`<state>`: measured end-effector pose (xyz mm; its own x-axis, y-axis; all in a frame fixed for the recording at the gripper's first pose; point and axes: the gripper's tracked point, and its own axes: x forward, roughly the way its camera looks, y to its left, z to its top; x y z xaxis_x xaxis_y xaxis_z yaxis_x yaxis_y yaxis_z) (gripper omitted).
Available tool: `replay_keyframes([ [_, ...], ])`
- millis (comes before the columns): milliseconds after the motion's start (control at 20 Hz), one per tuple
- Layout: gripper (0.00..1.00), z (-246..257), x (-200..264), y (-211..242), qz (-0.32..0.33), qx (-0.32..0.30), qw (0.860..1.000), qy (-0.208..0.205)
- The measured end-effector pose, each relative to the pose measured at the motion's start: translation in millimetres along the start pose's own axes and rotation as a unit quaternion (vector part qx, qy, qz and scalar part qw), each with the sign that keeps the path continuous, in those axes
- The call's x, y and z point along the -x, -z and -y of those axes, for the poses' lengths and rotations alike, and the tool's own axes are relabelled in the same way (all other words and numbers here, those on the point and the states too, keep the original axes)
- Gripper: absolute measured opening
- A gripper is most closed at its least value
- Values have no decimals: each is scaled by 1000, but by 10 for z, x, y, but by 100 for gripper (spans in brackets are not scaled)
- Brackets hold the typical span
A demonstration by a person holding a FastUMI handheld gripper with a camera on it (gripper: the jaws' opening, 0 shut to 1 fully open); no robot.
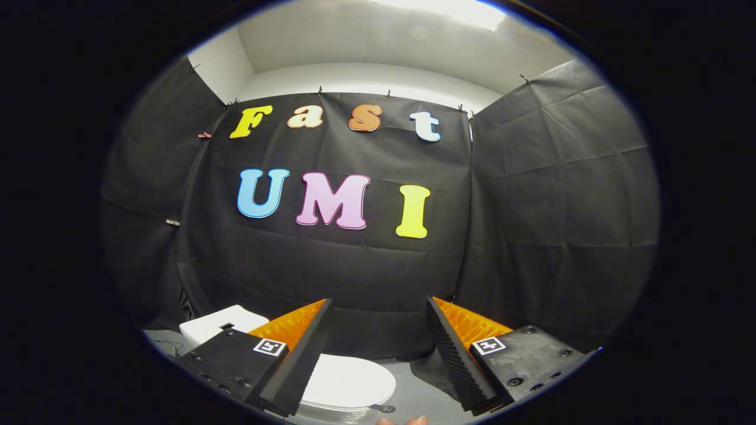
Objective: Open the toilet lid.
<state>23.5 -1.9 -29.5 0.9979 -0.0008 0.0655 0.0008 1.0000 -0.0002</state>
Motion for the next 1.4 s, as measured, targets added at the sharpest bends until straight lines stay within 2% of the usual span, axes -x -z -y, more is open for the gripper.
replay_keyframes([
  [200,98,52,-105,187,6,5,1000,2],
  [500,98,39,-215,529,17,9,1000,-24],
  [650,98,92,-286,828,5,0,1000,-31],
  [900,98,169,-411,1512,-22,31,998,-50],
  [1250,98,322,-482,2315,-71,1,995,-64],
  [1400,98,457,-605,2544,-88,-19,994,-55],
])
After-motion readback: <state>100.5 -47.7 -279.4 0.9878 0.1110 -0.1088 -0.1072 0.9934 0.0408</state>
